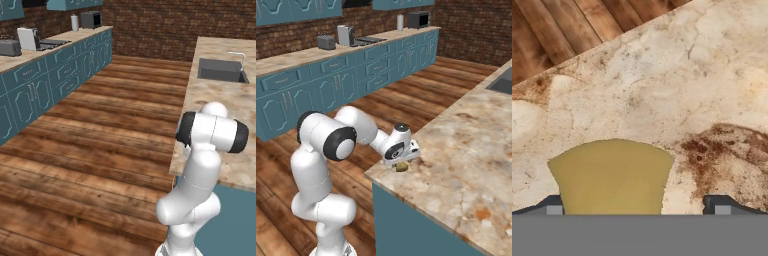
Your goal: Place the sponge inside the microwave to prepare for sanitizing.
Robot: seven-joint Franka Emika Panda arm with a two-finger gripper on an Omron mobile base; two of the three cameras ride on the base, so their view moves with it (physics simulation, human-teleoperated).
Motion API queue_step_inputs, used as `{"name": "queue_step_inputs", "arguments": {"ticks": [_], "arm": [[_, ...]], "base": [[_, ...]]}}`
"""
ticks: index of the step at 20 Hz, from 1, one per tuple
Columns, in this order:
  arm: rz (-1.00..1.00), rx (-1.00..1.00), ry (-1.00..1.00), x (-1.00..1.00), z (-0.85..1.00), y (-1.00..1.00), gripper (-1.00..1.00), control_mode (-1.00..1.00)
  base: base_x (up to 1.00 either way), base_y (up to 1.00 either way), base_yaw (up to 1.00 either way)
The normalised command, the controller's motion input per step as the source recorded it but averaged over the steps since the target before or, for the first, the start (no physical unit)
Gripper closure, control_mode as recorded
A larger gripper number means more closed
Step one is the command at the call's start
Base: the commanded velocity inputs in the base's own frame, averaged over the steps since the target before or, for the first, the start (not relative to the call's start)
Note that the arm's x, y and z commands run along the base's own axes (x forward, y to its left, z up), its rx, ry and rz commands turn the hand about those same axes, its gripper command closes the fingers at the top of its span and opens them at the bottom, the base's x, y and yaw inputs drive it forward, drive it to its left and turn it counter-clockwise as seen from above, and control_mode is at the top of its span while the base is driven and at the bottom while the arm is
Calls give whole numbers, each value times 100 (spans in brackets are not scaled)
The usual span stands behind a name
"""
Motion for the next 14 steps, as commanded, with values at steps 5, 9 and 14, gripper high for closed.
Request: {"name": "queue_step_inputs", "arguments": {"ticks": [5, 9, 14], "arm": [[7, 0, 0, 11, -12, -1, 100, -100], [1, 4, 3, -1, -17, 0, 100, -100], [-1, 6, 2, -13, -21, 0, 100, -100]], "base": [[0, 0, 0], [0, 0, 0], [0, 0, 0]]}}
